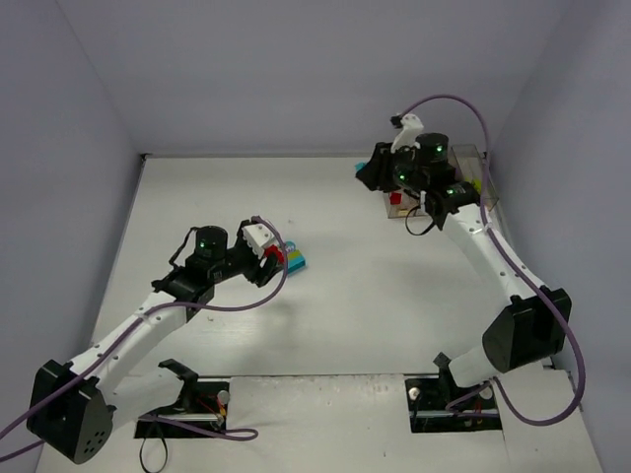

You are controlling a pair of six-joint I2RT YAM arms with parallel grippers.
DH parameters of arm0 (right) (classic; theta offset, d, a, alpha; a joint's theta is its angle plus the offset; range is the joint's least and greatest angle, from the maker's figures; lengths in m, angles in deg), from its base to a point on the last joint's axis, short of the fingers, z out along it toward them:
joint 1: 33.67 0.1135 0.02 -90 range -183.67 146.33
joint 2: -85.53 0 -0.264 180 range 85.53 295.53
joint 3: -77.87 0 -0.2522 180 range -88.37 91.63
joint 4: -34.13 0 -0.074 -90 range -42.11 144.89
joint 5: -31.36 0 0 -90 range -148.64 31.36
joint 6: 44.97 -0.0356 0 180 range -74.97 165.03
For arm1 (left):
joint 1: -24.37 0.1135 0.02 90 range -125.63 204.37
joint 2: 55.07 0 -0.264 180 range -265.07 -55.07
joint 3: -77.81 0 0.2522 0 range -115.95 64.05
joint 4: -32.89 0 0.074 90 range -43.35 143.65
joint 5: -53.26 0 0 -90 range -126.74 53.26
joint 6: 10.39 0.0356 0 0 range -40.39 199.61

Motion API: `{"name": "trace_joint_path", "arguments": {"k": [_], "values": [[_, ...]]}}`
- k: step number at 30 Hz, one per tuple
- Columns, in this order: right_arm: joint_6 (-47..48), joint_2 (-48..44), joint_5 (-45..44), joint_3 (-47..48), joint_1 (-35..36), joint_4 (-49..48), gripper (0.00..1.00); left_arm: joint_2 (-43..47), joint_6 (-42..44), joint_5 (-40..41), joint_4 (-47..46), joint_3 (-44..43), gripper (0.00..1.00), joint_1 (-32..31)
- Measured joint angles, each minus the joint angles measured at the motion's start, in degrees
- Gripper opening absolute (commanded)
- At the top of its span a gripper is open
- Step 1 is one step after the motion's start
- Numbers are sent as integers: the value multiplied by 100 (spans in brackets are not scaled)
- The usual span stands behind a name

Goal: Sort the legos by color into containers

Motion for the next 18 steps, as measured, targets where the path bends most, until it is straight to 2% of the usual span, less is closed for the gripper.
{"name": "trace_joint_path", "arguments": {"k": [5,10,14,17,18], "values": [[496,551,-1032,260,-1027,63,2,210,-195,0,24,0,0,0],[763,1976,-1838,1008,-1644,46,5,544,-372,33,76,22,0,0],[798,3005,-2124,1425,-1880,81,9,848,-444,136,249,35,0,0],[761,3547,-2312,1591,-1978,155,16,1045,-470,205,422,35,0,0],[732,3679,-2343,1631,-2004,188,22,1104,-479,232,487,35,0,0]]}}
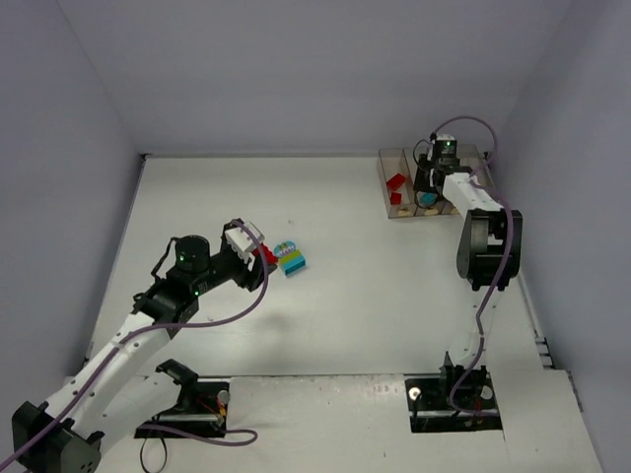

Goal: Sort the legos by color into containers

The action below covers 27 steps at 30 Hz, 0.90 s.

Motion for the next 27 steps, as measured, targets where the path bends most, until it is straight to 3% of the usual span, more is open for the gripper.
{"name": "trace_joint_path", "arguments": {"k": [5,7,8,13,19,23,27], "values": [[-48,323,-50,223,-57,120,53,164,-7,57,136,48,0,0],[-66,323,-37,306,-79,109,56,192,-7,63,208,83,0,0],[-61,313,-20,356,-90,74,63,192,-4,70,229,83,0,0],[-63,37,258,269,-79,256,66,83,44,61,168,81,0,0],[-398,-1576,1360,-334,197,435,76,-433,260,-15,-70,28,4,-2],[-649,-2791,2013,-774,1049,356,79,-802,501,-107,-192,-249,4,-2],[-922,-3440,2597,-1222,2199,236,80,-1078,695,-208,-439,-546,4,-2]]}}
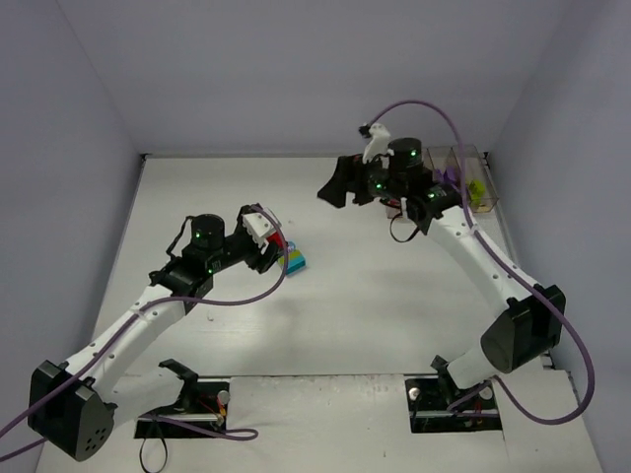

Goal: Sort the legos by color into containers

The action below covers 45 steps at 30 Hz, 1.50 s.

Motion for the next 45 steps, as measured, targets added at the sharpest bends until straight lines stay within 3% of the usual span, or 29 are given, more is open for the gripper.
{"name": "trace_joint_path", "arguments": {"k": [9,19,21,24,25,26,28,30,33,37,45], "values": [[-745,-173,264,-828,1453,-299,78,-400,125,-310,-267,-396,4,0],[-892,153,116,-708,1934,-684,70,-393,160,-505,-247,-415,4,-15],[-911,256,55,-673,1991,-737,64,-387,164,-529,-232,-415,4,-15],[-929,361,7,-656,2061,-815,43,-372,164,-549,-203,-415,4,-20],[-925,387,-7,-651,2083,-822,25,-369,162,-551,-195,-415,4,-20],[-866,407,-59,-645,2105,-817,14,-365,160,-544,-199,-415,4,-20],[-1023,444,-201,-632,2103,-822,0,-343,181,-450,-186,-413,6,-22],[-1056,448,-251,-610,2109,-813,0,-343,164,-387,-199,-411,16,-31],[-953,448,-249,-581,2079,-807,0,-328,20,-269,-264,-387,55,-39],[-730,448,-264,-577,1965,-726,0,-289,-361,70,-426,-273,77,-105],[597,721,-1342,-273,496,-409,0,-2,-1508,1016,-319,-9,80,-90]]}}
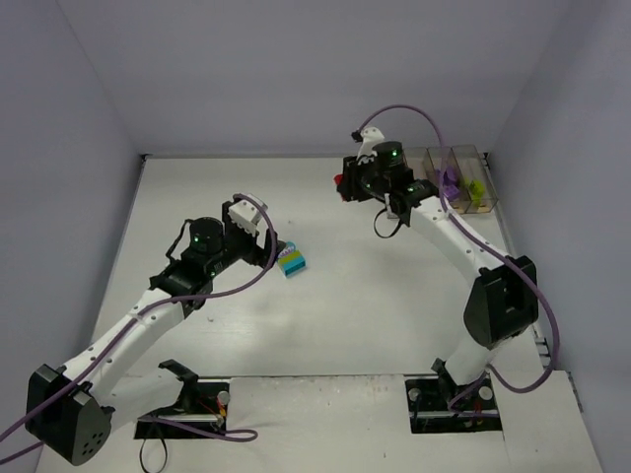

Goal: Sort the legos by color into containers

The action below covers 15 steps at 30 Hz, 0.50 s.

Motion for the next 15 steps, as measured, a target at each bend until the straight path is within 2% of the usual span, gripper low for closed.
{"name": "trace_joint_path", "arguments": {"k": [7,15], "values": [[1224,1252,-1078,1161,-992,26,0,120,-907,586,629,70,81,0],[1731,2739,-1681,2009,-1672,4,1,-63,-1692,1062,1484,22,82,0]]}}
